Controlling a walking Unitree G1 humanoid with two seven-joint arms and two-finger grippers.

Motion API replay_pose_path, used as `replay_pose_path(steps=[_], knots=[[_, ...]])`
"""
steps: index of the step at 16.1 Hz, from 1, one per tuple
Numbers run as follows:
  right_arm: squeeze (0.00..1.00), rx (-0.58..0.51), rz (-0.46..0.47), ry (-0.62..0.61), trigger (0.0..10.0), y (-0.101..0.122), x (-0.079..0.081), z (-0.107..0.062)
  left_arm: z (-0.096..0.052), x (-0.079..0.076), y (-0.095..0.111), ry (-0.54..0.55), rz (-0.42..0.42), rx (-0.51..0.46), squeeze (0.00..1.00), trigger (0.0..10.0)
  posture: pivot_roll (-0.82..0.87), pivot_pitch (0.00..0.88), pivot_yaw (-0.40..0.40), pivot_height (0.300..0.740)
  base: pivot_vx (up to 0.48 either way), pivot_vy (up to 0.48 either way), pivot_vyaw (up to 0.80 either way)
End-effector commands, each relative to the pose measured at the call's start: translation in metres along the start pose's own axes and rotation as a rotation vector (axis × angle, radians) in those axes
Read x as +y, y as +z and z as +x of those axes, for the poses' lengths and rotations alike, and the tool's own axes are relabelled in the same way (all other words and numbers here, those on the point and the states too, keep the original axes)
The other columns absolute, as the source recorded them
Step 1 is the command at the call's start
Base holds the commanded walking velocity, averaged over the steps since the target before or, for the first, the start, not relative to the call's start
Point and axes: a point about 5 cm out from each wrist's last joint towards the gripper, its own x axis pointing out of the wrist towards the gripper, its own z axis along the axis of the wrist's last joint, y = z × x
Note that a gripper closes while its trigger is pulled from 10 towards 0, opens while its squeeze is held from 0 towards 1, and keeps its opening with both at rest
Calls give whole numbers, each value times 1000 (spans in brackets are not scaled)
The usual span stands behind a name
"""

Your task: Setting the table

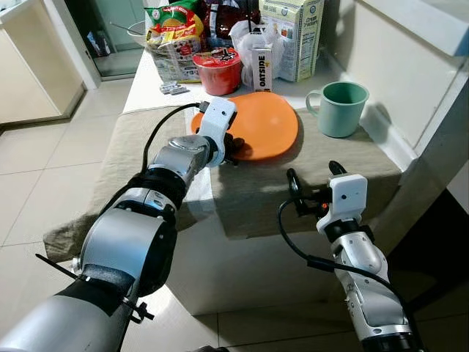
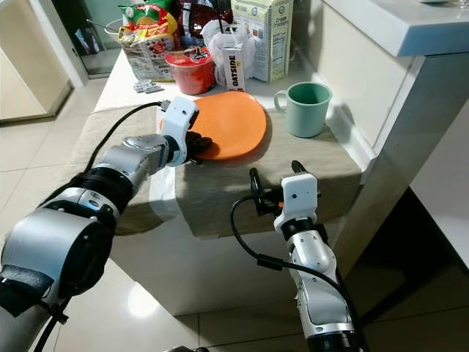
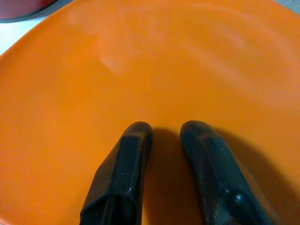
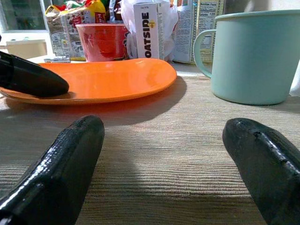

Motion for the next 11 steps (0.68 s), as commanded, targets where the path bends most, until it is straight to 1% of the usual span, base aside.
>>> replay_pose_path(steps=[1, 3, 6, 9, 11], knots=[[0, 0, -3, 20, 10000, 2, 4, 3, -4, 10, -20, 1, -9, 100, 0, 10000, -216, 29, 137, 740, 0, 0, 0], [0, 1, -3, 21, 10000, 2, 4, 4, -11, 18, -13, -24, -10, 98, 0, 10000, -205, 23, 137, 740, 0, 0, 0], [0, 5, 0, 29, 10000, 0, 6, 6, -16, 21, -13, -52, -23, 103, 0, 10000, -188, 18, 131, 740, 0, 0, 0], [0, 7, 0, 43, 10000, -1, 7, 8, -19, 15, -18, -84, -44, 107, 0, 10000, -173, 12, 125, 740, 0, 0, 0], [0, 11, 1, 47, 10000, -2, 7, 9, -26, 6, -17, -122, -60, 95, 0, 10000, -166, 8, 123, 740, 0, 0, 0]])
